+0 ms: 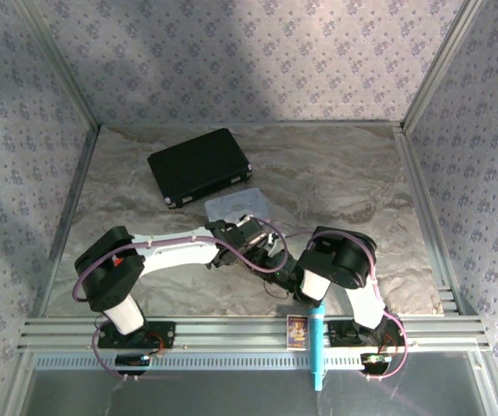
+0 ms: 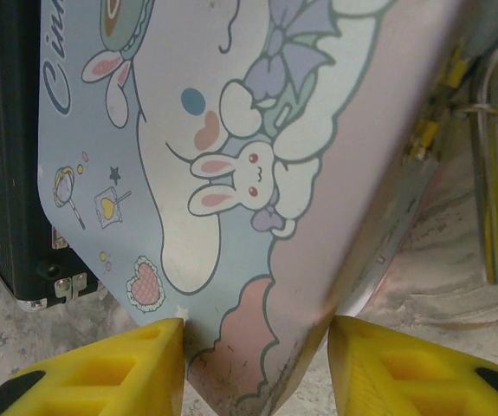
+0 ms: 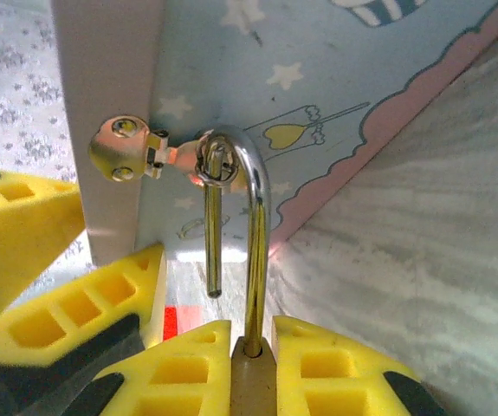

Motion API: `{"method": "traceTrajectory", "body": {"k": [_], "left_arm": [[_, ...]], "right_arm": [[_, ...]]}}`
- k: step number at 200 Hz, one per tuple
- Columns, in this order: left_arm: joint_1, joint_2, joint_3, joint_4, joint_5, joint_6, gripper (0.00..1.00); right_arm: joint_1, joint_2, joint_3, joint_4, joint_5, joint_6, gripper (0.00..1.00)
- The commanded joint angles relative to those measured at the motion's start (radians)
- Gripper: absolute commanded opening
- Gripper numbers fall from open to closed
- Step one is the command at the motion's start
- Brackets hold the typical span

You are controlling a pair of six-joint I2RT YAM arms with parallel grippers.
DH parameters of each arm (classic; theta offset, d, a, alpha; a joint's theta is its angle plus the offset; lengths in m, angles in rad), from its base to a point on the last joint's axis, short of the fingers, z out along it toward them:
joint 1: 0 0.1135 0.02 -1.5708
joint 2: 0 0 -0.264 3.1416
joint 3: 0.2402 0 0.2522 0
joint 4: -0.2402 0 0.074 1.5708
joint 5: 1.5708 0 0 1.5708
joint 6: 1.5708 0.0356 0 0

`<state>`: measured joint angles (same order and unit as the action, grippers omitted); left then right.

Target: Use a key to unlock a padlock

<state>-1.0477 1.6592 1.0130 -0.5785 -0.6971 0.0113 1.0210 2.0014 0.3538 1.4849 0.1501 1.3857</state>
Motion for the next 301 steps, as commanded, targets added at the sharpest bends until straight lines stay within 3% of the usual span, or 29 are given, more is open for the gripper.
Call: {"method": "traceTrajectory", "body": {"k": [1, 90, 142, 301], "left_arm": [[-0.005, 0.058, -0.026, -0.029, 0.115, 0.001, 0.44], [-0.005, 0.076, -0.037, -0.014, 0.115, 0.004, 0.44], [-0.005, 0.091, -0.022, -0.021, 0.116, 0.009, 0.44], [-0.005, 0.102, -0.001, -0.038, 0.114, -0.004, 0.44]], "right_arm": [[-0.016, 0.025, 0.0, -0.095, 0.094, 0.012, 0.0], [-0.059, -0.018, 0.009, -0.096, 0.125, 0.046, 0.0], [-0.12, 0.0, 0.033, -0.094, 0.004, 0.066, 0.0], [-0.214, -0.047, 0.008, -0.094, -0.007, 0.102, 0.0]]}}
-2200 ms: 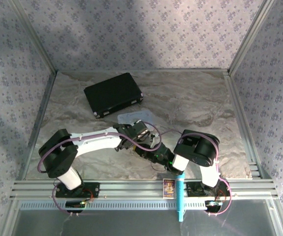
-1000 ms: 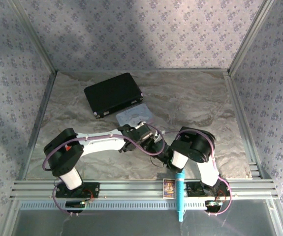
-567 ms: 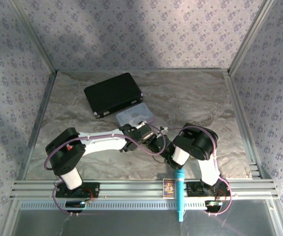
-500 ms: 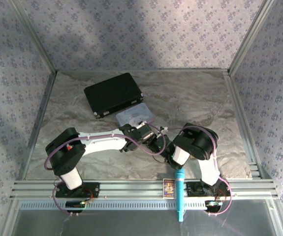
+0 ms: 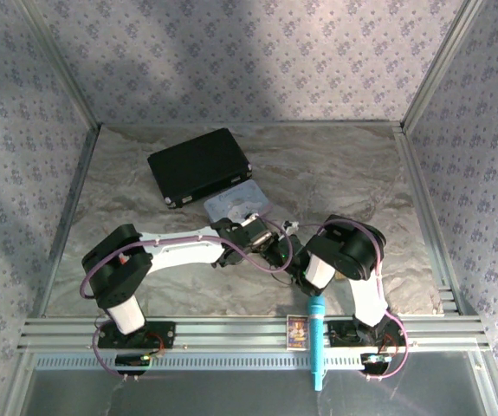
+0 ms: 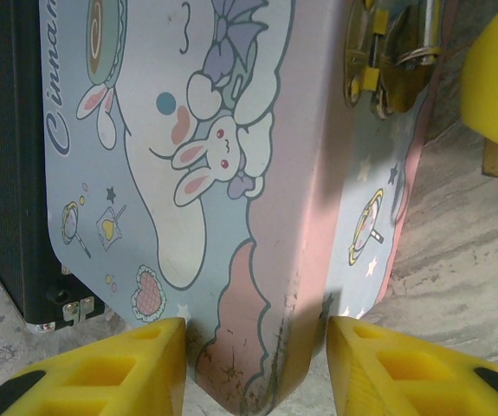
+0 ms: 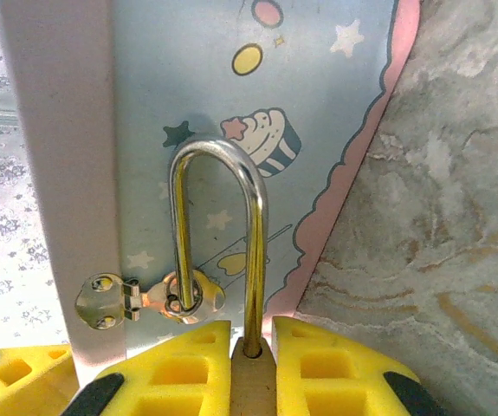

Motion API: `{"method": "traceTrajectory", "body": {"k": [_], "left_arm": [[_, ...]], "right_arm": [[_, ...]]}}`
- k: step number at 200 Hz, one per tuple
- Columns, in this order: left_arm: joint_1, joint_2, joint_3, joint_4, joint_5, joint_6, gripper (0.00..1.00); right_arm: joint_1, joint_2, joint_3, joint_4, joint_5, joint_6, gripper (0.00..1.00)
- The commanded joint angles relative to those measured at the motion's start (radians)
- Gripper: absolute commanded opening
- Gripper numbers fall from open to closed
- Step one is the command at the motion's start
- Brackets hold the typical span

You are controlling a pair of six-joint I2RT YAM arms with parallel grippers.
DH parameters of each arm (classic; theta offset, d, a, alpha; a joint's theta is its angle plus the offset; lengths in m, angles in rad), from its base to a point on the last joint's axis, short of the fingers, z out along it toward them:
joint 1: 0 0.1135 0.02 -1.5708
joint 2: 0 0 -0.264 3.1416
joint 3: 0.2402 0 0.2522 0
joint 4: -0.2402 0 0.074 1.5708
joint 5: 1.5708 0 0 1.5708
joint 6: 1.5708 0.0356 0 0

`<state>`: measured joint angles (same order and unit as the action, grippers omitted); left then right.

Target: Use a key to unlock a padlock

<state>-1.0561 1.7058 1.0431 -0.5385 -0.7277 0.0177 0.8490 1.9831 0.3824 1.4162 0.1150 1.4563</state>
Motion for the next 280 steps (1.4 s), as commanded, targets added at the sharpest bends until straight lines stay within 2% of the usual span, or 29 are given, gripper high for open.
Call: {"method": "traceTrajectory", "body": {"k": [1, 49, 71, 103, 178, 197, 244, 267, 280], "left_arm": [[0.004, 0.055, -0.032, -0.078, 0.145, -0.011, 0.44], [0.004, 0.063, -0.028, -0.082, 0.136, -0.015, 0.44], [0.001, 0.062, -0.032, -0.081, 0.134, -0.014, 0.44], [0.001, 0.067, -0.033, -0.084, 0.133, -0.016, 0.44], [0.01, 0.096, -0.015, -0.111, 0.126, -0.037, 0.44], [0.014, 0.1, -0.015, -0.11, 0.126, -0.038, 0.44], [0.023, 0.102, 0.038, -0.116, 0.151, -0.014, 0.44], [0.03, 0.098, 0.059, -0.128, 0.151, -0.017, 0.43], [0.035, 0.097, 0.067, -0.13, 0.151, -0.02, 0.43]], "right_arm": [[-0.044, -0.03, -0.021, -0.025, 0.026, 0.033, 0.0], [-0.041, 0.03, 0.002, -0.025, 0.009, 0.118, 0.0], [-0.075, 0.041, 0.007, -0.024, -0.06, 0.18, 0.0], [-0.088, -0.031, -0.023, -0.063, -0.05, 0.139, 0.0], [-0.148, -0.006, -0.056, -0.036, -0.07, 0.158, 0.0], [-0.135, 0.0, -0.052, -0.045, -0.041, 0.172, 0.0], [-0.105, -0.016, -0.047, -0.076, -0.003, 0.075, 0.0], [-0.126, -0.041, -0.079, -0.114, -0.026, 0.048, 0.07], [-0.127, -0.038, -0.088, -0.106, -0.027, 0.022, 0.07]]}}
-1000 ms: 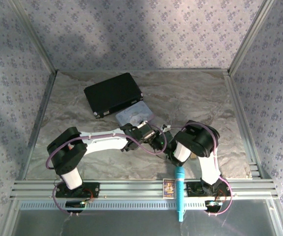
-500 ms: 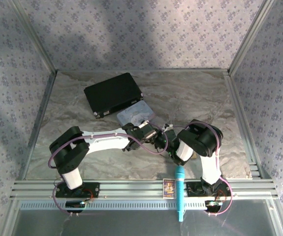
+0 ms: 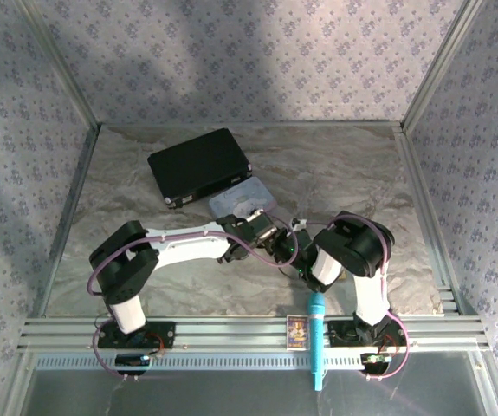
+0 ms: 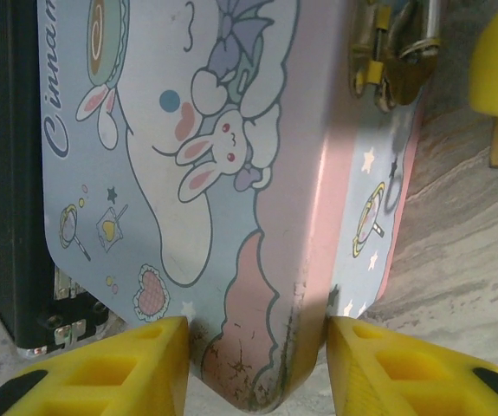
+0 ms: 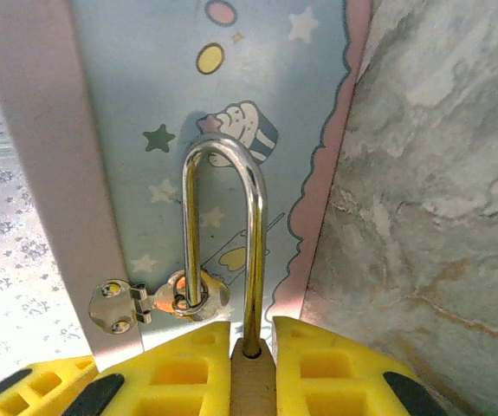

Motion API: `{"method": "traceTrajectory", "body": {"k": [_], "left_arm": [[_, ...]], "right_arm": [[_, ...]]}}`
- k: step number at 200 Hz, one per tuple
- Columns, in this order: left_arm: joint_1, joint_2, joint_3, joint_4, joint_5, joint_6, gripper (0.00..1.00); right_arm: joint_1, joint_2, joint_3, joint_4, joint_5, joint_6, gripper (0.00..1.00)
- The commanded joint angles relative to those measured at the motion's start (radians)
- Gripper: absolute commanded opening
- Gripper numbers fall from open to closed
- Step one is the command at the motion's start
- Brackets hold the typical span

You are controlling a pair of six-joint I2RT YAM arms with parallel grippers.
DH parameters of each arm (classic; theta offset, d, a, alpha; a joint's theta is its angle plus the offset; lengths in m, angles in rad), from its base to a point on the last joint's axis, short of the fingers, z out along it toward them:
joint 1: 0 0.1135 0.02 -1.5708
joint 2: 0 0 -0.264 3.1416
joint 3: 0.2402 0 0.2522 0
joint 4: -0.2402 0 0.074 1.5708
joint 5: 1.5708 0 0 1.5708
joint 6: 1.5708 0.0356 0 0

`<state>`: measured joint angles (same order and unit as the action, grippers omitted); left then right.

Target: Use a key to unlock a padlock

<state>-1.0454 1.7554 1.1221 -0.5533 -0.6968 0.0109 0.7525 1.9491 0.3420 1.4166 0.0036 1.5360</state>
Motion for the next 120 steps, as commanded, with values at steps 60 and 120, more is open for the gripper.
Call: {"method": "traceTrajectory", "body": {"k": [60, 120], "left_arm": [[0.022, 0.047, 0.082, -0.177, 0.101, 0.001, 0.43], [0.061, 0.035, 0.134, -0.052, 0.287, 0.182, 0.82]], "right_arm": [[-0.034, 0.006, -0.031, -0.105, 0.053, -0.087, 0.03], [-0.033, 0.048, 0.015, -0.111, -0.018, -0.082, 0.05]]}}
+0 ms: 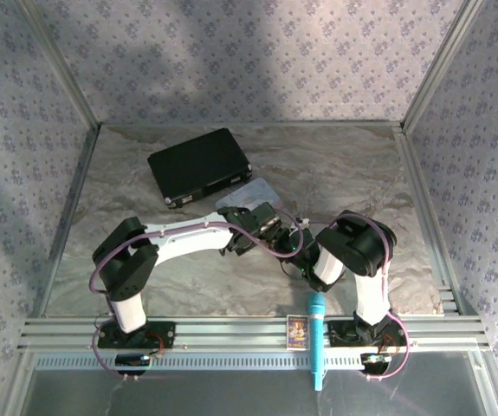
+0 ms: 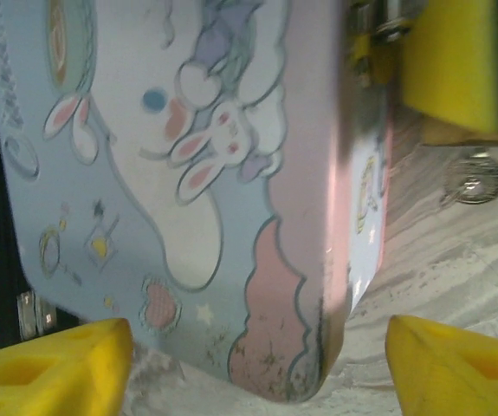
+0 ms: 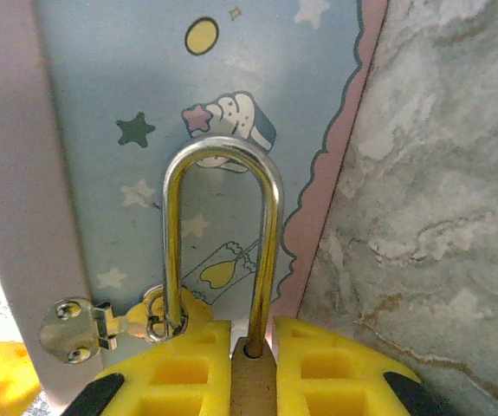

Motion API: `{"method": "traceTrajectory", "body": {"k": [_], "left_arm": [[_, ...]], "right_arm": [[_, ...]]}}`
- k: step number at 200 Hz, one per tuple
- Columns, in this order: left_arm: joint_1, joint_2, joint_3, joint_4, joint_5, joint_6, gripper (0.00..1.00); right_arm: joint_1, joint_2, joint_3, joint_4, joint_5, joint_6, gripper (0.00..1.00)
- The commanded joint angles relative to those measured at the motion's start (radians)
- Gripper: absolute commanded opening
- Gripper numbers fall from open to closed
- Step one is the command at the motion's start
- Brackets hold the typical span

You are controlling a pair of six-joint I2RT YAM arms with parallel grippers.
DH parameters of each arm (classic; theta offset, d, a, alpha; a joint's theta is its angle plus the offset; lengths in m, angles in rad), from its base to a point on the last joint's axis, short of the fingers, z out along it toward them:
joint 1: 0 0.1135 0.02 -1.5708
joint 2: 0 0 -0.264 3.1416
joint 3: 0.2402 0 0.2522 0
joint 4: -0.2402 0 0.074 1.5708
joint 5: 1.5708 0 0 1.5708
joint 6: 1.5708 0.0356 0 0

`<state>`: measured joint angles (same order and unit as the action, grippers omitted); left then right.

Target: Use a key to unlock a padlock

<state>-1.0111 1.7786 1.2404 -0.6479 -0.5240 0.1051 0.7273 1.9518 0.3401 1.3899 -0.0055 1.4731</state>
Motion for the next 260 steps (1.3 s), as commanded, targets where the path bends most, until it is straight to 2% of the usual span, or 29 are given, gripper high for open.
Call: {"method": "traceTrajectory", "body": {"k": [1, 41, 71, 101, 140, 163, 195, 215, 231, 241, 248, 260], "left_arm": [[0.027, 0.013, 0.017, 0.045, 0.113, 0.09, 0.82], [0.029, 0.061, 0.049, 0.062, 0.042, 0.124, 0.81], [0.039, 0.154, 0.051, 0.018, -0.039, 0.161, 0.55], [0.044, 0.158, -0.002, 0.031, -0.01, 0.165, 0.36], [0.045, 0.164, -0.041, 0.036, 0.005, 0.166, 0.33], [0.046, 0.153, -0.066, 0.055, 0.038, 0.168, 0.3], [0.046, 0.167, -0.076, 0.061, 0.042, 0.182, 0.29], [0.046, 0.159, -0.087, 0.063, 0.054, 0.179, 0.29], [0.048, 0.148, -0.097, 0.066, 0.057, 0.178, 0.29], [0.049, 0.144, -0.101, 0.067, 0.052, 0.176, 0.29], [0.051, 0.143, -0.102, 0.064, 0.054, 0.174, 0.29], [0.054, 0.14, -0.106, 0.067, 0.05, 0.174, 0.29]], "right_arm": [[-0.007, 0.045, 0.018, -0.084, -0.01, -0.018, 0.05], [-0.003, 0.052, 0.009, -0.063, 0.001, -0.023, 0.04], [-0.015, 0.045, -0.004, -0.034, 0.009, -0.031, 0.0], [-0.026, 0.036, -0.01, 0.001, 0.016, -0.038, 0.0], [-0.059, -0.043, -0.015, -0.036, 0.006, -0.051, 0.0], [-0.074, -0.068, -0.025, -0.037, 0.058, -0.047, 0.0], [-0.075, -0.044, 0.025, -0.098, 0.072, -0.021, 0.0], [-0.098, 0.007, 0.009, -0.057, 0.057, -0.001, 0.0], [-0.139, 0.045, -0.01, -0.033, 0.005, 0.015, 0.0], [-0.168, 0.062, 0.006, -0.049, -0.069, 0.012, 0.0], [-0.175, 0.069, 0.017, -0.059, -0.13, 0.003, 0.0], [-0.173, 0.071, 0.01, -0.065, -0.158, 0.001, 0.0]]}}
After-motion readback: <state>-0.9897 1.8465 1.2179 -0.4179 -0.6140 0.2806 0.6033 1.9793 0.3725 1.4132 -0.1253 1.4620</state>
